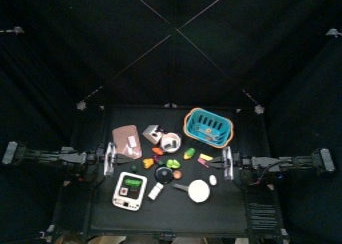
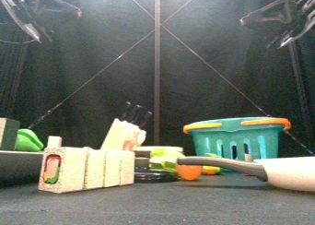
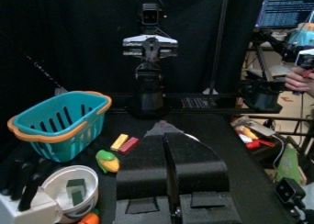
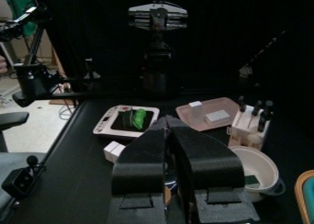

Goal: Grab egg

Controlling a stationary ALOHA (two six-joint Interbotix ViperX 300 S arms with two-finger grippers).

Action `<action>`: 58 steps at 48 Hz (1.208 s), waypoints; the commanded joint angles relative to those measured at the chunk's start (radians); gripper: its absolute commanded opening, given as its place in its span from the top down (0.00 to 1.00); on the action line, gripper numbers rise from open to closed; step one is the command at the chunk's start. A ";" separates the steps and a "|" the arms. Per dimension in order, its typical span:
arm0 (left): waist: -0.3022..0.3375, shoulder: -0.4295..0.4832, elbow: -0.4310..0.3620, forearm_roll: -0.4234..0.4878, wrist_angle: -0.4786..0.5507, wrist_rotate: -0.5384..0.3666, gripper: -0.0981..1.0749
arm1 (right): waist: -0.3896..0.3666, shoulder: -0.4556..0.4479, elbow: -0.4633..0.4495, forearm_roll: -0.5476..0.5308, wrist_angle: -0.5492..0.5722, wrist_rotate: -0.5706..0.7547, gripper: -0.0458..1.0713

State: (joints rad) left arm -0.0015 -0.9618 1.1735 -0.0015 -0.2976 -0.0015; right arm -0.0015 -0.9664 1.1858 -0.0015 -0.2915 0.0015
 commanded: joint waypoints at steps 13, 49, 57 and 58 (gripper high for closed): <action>-0.032 0.043 -0.003 0.000 -0.006 0.003 0.92 | -0.008 0.048 -0.035 0.005 -0.006 0.006 0.94; -0.035 0.058 0.017 0.002 -0.015 0.005 0.92 | -0.041 0.064 -0.112 0.110 0.505 0.416 0.88; -0.035 0.058 0.020 -0.002 -0.015 0.002 0.92 | -0.098 0.064 -0.140 0.084 0.673 0.581 0.88; -0.035 0.058 0.020 -0.002 -0.015 0.002 0.92 | -0.098 0.064 -0.141 0.077 0.692 0.597 0.88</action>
State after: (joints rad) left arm -0.0353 -0.9081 1.2042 -0.0031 -0.3037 0.0015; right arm -0.0874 -0.9097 1.0799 0.0936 0.3237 0.5369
